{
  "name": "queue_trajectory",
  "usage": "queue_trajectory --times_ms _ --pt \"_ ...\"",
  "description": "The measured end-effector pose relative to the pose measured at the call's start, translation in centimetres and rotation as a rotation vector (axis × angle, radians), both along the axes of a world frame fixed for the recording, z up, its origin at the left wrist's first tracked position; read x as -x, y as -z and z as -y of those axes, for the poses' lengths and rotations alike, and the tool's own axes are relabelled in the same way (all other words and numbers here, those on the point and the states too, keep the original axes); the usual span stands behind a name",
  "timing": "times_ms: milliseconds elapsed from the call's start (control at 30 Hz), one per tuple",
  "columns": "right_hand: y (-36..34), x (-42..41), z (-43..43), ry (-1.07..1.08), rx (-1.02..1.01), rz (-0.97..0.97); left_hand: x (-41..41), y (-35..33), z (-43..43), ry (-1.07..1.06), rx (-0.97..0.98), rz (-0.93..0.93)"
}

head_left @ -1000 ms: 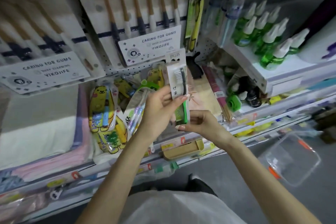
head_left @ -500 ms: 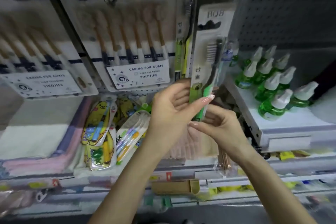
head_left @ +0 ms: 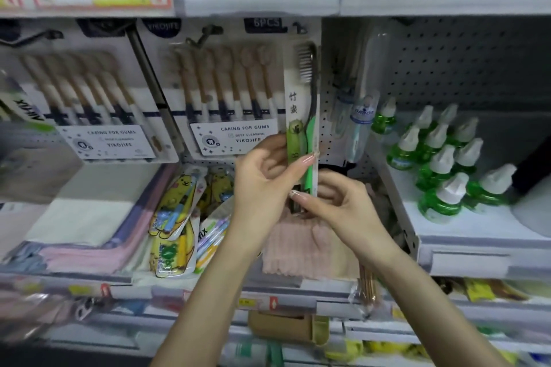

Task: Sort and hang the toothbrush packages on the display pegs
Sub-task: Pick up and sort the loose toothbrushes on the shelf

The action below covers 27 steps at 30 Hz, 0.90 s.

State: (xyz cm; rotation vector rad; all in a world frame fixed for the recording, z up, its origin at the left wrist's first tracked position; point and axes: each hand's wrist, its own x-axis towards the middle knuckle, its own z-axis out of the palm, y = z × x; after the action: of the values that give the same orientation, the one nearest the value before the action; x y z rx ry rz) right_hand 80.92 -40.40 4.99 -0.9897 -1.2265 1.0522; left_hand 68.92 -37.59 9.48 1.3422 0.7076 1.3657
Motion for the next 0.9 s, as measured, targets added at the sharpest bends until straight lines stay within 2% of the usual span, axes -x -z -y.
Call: queue_trajectory --times_ms 433,900 --pt "-0.4 1.1 0.5 0.082 0.045 0.010 0.3 0.1 0.3 0.007 0.015 -0.045" --pt "-0.1 1.7 0.7 0.068 0.010 -0.059 0.3 0.4 0.2 -0.003 -0.002 -0.046"
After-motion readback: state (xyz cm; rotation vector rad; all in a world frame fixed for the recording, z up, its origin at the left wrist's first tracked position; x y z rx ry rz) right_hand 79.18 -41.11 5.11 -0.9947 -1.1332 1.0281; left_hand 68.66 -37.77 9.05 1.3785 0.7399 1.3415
